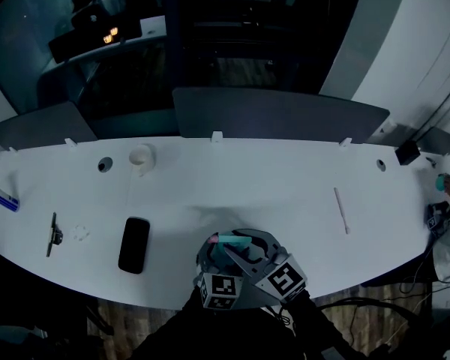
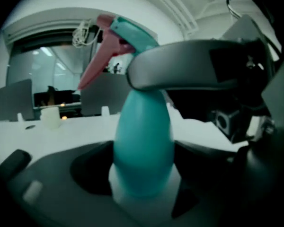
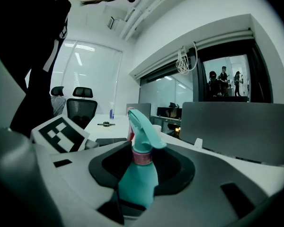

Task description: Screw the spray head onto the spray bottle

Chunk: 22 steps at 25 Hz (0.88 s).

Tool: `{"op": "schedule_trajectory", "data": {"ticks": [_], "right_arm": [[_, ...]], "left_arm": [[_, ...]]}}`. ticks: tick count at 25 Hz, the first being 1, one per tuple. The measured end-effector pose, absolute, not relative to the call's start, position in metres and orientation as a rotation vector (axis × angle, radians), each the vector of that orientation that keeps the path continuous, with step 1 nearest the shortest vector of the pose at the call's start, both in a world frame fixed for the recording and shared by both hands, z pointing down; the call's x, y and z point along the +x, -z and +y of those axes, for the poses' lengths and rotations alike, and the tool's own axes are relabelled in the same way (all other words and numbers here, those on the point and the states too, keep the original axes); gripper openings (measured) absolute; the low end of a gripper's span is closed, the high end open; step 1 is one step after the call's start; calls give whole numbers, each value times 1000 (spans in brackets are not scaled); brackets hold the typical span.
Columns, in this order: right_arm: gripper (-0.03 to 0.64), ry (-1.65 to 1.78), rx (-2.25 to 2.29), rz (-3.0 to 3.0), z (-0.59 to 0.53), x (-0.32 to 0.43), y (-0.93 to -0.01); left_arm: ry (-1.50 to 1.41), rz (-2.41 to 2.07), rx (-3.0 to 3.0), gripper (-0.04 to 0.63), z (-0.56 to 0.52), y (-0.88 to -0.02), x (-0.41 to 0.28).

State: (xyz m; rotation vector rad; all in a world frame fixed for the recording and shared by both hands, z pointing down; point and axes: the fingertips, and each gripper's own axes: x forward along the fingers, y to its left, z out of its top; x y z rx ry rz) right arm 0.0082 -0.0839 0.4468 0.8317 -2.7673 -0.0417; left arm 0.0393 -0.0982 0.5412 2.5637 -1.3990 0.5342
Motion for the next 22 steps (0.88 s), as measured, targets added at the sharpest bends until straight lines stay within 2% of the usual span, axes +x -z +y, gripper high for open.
{"op": "schedule_trajectory", "data": {"ticks": [3, 15, 17, 22], "right_arm": [[144, 19, 868, -2768, -85, 11, -445], [147, 15, 891, -2737, -81, 11, -451], [192, 5, 897, -2747, -81, 11, -450], [204, -7, 920, -2757, -83, 15, -446]], "left_arm": [[-545, -1471, 2534, 393, -99, -542, 41], [-478, -1284, 2656, 394, -94, -538, 42], [-486, -1266, 2686, 394, -92, -537, 41], [-517, -1257, 2717, 396, -89, -536, 34]]}}
